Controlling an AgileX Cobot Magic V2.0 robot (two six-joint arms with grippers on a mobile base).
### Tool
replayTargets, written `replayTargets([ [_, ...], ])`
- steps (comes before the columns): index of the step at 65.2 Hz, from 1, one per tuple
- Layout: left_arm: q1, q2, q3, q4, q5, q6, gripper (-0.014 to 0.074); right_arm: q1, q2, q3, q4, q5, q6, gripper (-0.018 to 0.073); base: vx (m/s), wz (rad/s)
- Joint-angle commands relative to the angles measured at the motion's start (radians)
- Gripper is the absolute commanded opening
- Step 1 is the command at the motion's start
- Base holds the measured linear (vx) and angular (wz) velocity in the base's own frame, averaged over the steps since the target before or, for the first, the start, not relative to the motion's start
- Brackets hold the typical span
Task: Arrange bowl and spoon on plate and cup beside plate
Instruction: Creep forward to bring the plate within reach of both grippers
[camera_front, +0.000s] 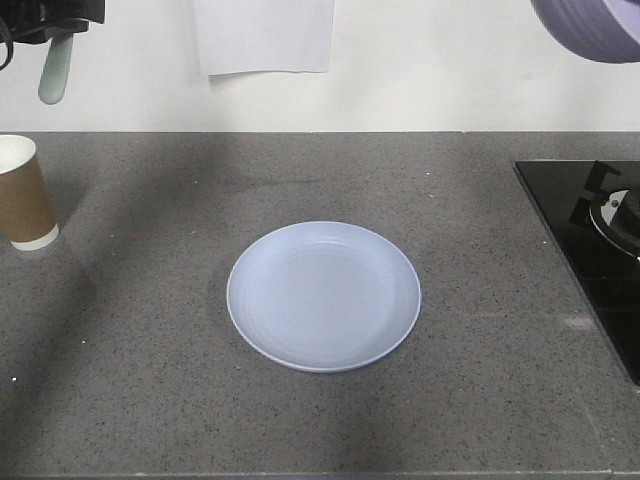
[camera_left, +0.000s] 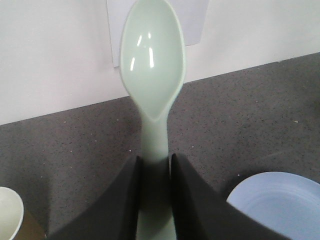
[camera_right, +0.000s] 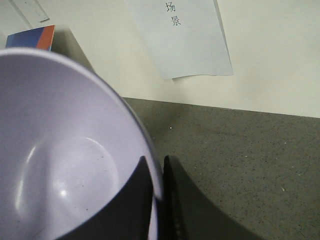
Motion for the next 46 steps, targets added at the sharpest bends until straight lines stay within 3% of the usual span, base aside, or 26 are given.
replayTargets([
  [1, -0.002, -0.034, -0.026, -0.009, -0.065, -0.005, -0.0006, -0.005, -0.033, -0.030, 0.076, 0.040, -0.009, -0.0006, 0.03, 0.00],
  [46, -0.002, -0.034, -0.026, -0.009, -0.065, -0.005, -0.0006, -0.005, -0.033, -0.030, 0.076, 0.040, -0.009, -0.0006, 0.03, 0.01],
])
